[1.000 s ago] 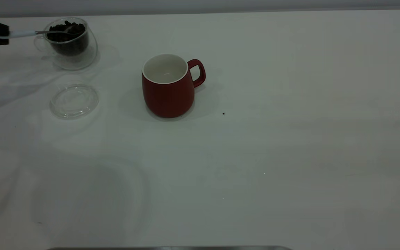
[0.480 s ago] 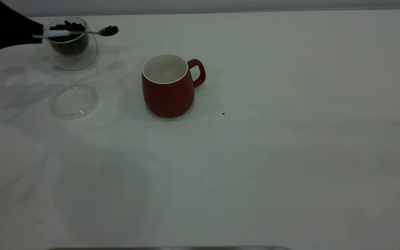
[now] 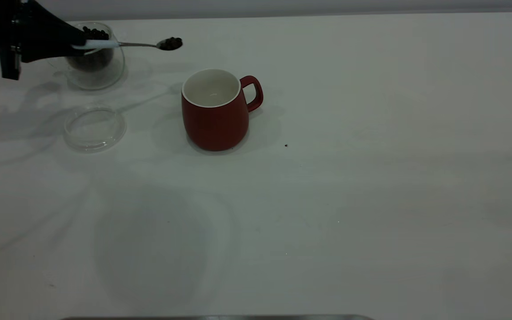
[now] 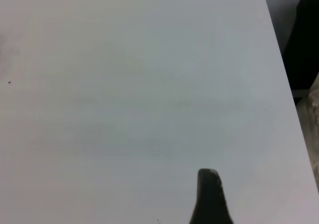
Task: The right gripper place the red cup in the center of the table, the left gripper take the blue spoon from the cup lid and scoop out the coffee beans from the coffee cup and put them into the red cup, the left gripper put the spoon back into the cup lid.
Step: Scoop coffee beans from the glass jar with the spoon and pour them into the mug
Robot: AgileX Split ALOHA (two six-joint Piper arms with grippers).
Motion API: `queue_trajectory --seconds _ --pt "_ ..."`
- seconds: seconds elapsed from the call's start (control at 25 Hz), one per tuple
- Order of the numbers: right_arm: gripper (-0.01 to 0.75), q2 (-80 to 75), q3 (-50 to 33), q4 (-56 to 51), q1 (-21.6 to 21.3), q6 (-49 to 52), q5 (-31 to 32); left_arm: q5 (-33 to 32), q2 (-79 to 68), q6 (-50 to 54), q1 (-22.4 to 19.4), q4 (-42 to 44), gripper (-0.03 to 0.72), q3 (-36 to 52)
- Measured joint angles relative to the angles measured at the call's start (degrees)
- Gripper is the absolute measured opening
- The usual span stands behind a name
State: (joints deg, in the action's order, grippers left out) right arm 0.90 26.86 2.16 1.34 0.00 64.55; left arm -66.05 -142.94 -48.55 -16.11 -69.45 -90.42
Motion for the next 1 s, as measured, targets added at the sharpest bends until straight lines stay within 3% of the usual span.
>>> queue_trajectory --seconds 1.0 --pt "0.574 0.00 0.00 -0.06 0.00 0.00 0.00 -0.25 2.77 2.38 6.24 4.30 0.123 0.00"
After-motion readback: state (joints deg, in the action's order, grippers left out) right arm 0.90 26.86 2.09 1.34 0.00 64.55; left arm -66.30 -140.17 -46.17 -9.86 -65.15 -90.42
